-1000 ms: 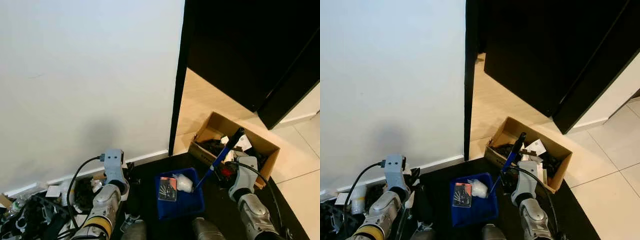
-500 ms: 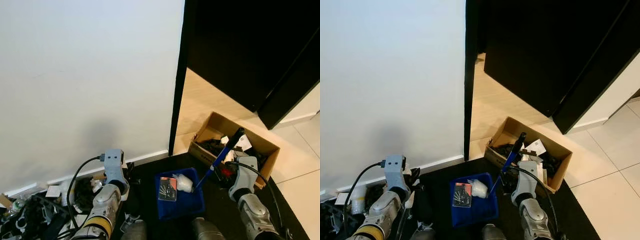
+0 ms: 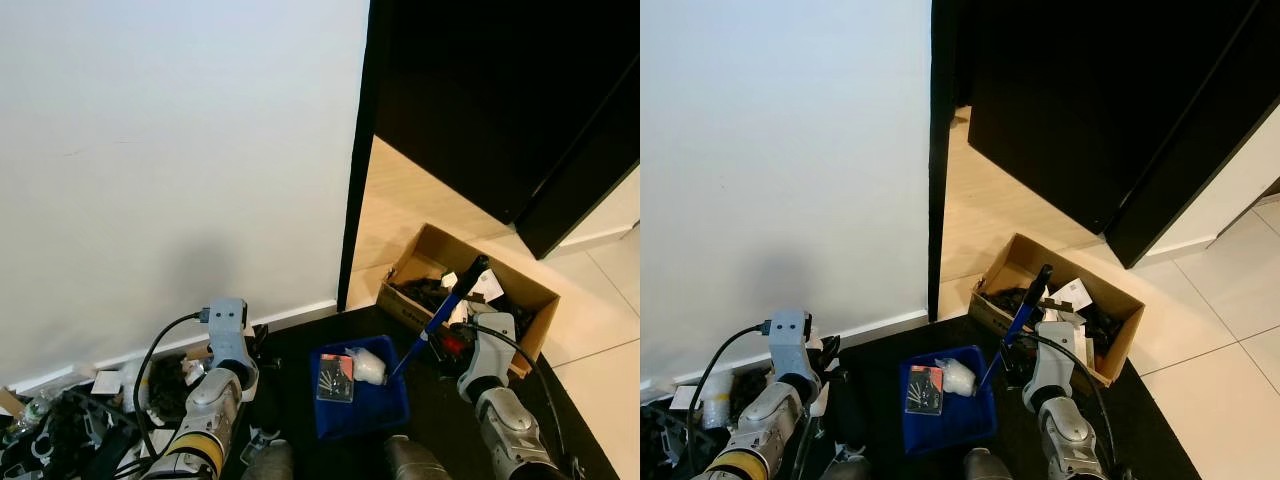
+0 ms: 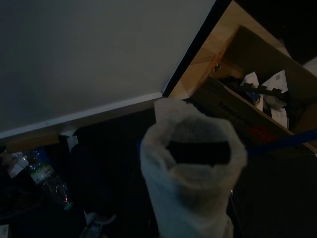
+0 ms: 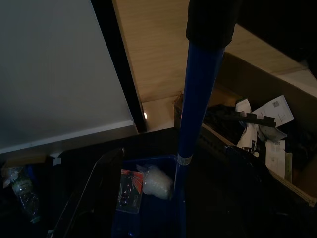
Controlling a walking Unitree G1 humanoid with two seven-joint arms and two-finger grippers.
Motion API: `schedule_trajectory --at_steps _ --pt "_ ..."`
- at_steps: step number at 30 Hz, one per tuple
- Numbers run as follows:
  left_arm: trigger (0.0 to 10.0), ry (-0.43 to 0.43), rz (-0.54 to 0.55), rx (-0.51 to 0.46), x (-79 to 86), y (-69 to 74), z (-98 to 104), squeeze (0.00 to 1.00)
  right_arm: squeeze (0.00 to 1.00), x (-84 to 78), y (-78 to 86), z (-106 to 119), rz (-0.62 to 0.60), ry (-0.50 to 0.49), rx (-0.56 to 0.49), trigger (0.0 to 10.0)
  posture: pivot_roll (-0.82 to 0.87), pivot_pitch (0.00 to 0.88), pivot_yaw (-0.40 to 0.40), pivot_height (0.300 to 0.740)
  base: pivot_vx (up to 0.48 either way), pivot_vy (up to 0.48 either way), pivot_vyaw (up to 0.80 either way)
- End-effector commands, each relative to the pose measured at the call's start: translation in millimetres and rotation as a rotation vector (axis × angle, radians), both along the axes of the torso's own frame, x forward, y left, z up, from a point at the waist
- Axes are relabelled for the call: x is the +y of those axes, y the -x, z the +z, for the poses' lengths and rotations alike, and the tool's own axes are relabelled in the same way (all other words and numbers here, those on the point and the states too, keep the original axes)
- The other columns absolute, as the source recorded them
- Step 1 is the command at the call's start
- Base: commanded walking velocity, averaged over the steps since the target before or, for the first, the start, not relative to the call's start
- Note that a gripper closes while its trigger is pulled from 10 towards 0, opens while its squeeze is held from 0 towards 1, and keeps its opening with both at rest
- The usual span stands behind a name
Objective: Sweep floor
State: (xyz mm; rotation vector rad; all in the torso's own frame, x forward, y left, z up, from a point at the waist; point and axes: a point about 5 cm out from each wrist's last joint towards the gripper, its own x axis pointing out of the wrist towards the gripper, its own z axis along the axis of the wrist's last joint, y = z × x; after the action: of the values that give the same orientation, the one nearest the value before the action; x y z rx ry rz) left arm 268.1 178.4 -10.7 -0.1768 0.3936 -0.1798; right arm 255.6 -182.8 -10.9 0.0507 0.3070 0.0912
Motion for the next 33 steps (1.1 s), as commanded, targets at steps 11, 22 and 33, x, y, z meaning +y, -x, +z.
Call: schedule_trajectory --at_steps 11,22,33 --pt "10.0 0.007 0.003 0.032 -2.2 6.2 -6.8 0.0 0.0 -3.4 6.1 -6.4 -0.017 -0.001 0.037 10.0 0.02 0.164 -0.017 0.74 0.0 0.0 0.0" --pt "10.0 0.007 0.004 0.032 -2.1 5.8 -6.6 0.0 0.0 -3.6 5.7 -6.3 -0.017 -0.001 0.038 10.0 0.02 0.164 -0.017 0.74 0.0 0.0 0.0" --pt "10.0 0.006 0.003 0.034 -2.4 6.0 -6.9 0.0 0.0 -3.5 5.6 -6.7 -0.016 0.0 0.042 10.0 0.02 0.159 -0.017 0.74 0.0 0.0 0.0"
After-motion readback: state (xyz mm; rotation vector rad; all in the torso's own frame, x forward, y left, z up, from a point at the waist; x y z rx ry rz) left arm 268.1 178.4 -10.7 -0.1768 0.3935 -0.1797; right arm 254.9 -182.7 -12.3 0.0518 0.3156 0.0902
